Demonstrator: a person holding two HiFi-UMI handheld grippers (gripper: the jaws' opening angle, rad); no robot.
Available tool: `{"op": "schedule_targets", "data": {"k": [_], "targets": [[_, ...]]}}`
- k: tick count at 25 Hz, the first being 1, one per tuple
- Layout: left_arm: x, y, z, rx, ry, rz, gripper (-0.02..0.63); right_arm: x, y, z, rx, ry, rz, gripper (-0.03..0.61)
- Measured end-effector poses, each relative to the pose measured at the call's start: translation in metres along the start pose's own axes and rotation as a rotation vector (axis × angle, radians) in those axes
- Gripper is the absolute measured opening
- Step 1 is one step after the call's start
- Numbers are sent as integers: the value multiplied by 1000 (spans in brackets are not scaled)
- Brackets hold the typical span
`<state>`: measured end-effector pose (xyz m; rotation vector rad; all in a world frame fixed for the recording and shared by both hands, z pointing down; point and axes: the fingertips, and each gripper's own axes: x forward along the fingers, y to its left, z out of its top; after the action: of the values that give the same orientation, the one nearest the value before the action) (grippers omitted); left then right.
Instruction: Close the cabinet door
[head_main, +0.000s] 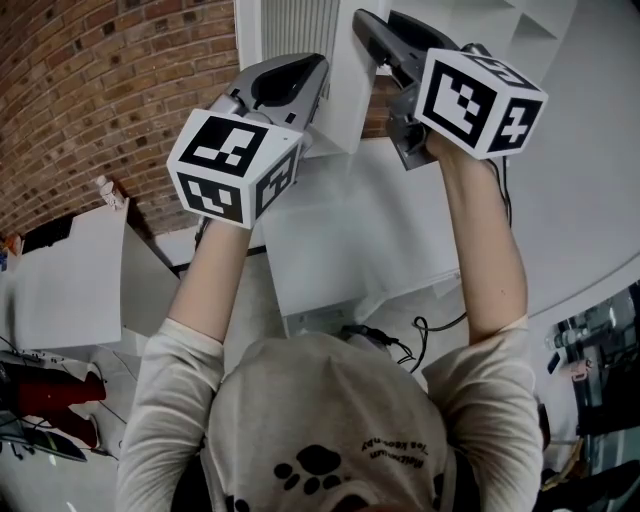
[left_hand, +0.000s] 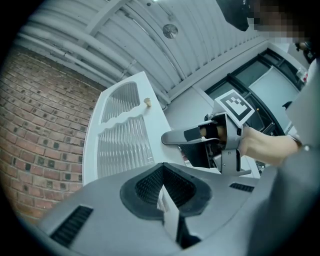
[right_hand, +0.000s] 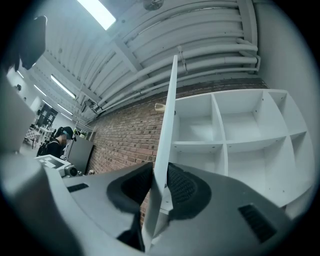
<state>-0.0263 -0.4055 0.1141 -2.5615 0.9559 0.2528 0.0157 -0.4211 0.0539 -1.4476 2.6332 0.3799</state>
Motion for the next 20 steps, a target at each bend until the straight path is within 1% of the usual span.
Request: {"op": "schedule_targets", "data": {"k": [2, 5, 8, 10, 13, 20], "targets": [[12, -2, -1, -3, -12, -8, 9, -1, -8, -2, 1, 4, 22, 95], [25, -7, 1, -21, -50, -18, 9, -1, -21, -7, 13, 11, 50, 95], [42, -14, -1, -42, -70, -24, 9, 2, -41, -10, 32, 15, 66, 95], [54, -16, -8, -53, -61, -22, 9, 5, -58, -11, 51, 15, 82, 97], [69, -13, -21, -45, -38, 0, 9, 9, -78, -15, 81, 8, 113, 98], [95, -7, -40, -23, 6, 37, 9, 17, -106, -23, 111, -24, 199, 103]]}}
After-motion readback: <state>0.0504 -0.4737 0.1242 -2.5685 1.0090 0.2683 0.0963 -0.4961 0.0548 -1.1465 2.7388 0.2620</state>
